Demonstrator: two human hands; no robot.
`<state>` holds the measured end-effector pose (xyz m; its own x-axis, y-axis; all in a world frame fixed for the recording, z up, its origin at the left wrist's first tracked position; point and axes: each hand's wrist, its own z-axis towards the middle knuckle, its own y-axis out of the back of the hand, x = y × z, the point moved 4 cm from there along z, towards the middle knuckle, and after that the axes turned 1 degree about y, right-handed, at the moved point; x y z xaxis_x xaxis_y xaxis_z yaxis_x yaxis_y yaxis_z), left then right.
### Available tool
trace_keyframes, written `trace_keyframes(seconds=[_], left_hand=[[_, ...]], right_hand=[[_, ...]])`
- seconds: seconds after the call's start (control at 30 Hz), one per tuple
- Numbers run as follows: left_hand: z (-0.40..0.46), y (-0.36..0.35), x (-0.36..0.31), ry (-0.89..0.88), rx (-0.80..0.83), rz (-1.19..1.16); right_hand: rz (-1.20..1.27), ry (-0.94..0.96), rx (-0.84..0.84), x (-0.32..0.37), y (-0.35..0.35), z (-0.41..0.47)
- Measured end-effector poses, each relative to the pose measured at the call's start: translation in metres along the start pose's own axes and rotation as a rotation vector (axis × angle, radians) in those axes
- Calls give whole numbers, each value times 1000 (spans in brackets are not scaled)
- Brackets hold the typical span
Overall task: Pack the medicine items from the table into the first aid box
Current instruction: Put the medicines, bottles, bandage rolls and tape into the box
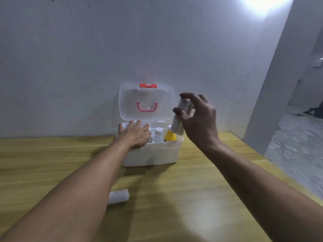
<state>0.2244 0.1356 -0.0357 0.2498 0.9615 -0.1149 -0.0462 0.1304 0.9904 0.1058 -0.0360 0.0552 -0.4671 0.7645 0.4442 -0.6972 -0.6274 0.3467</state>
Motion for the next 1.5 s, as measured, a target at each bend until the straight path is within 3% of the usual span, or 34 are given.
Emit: trace_keyframes(seconds=[0.4,0.6,0.67,0.73,0.83,0.93,1.03,1.1,1.2,1.27,1.33,1.4,1.5], left_hand=[[0,-1,0,0,-22,-23],[1,-3,0,-5,-18,-52],[-1,-2,0,-1,-20,-67],[-6,6,-1,-13,-106,-159],[-27,34,-1,-74,-455,-505],[-54,57,12,-50,-699,-615],[-85,63,31,29,-789,-577],[-105,58,42,51,-668,-576],[-134,36,47,-7,-203,-537],[-154,20,47,-43,24,-460],[-167,7,46,-38,110,-331],[-174,-4,48,-16,97,-231],[-181,-11,50,46,62,-258]], right_hand=[[-271,219,165,-24,-50,-54],[-329,155,111,-33,-46,-60],[-280,80,174,-35,-49,-50],[-243,50,348,-39,-60,-45],[-252,92,595,-46,-76,-56],[-273,123,636,-54,-78,-62],[-290,131,635,-54,-78,-62],[-283,123,625,-52,-78,-63],[-292,126,618,-48,-76,-64],[-294,122,624,-47,-75,-64],[-286,109,636,-46,-74,-64],[-285,103,648,-46,-74,-65],[-287,96,666,-46,-74,-64]])
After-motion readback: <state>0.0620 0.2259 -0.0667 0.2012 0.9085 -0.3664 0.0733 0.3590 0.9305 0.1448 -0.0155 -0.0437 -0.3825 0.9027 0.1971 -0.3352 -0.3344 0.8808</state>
